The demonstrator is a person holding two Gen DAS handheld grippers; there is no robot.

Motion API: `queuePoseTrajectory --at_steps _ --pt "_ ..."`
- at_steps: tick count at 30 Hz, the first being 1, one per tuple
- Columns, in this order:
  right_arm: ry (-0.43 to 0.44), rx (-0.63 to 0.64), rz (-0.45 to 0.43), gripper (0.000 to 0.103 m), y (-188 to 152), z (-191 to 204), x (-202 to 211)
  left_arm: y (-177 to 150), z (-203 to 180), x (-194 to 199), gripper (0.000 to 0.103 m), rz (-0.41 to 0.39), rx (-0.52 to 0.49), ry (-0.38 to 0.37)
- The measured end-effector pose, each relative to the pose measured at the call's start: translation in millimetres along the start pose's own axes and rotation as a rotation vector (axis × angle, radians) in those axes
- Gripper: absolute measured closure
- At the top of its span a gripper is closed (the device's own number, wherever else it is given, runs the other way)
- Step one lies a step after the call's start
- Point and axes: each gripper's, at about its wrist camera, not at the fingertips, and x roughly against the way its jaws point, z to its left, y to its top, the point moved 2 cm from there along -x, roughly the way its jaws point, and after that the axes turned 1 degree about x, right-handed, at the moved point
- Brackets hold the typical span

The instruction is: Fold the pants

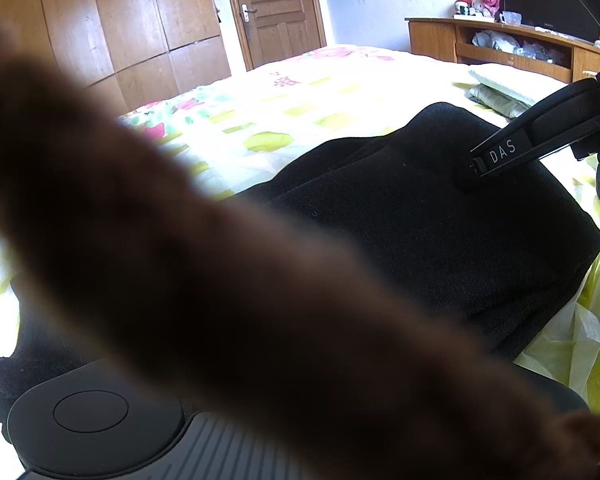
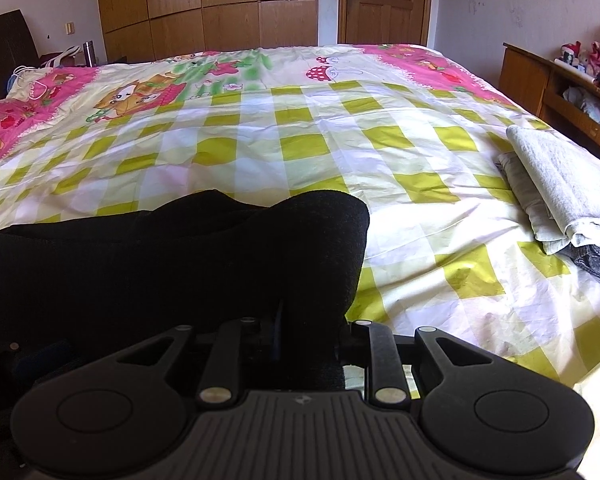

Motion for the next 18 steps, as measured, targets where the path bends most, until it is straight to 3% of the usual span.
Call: queuePoseTrajectory --at_steps 8,18 --pt "0.026 -0.032 -0.002 0.066 -2.9 -5.5 -3.4 4.2 -9.3 -2.4 0.082 0.017 -0.037 0.020" --pt "0.142 -0.199 0.011 0.067 -11.3 -33.3 -12.0 12.1 -23.1 -7.3 0.082 0.045 -0.076 0.048"
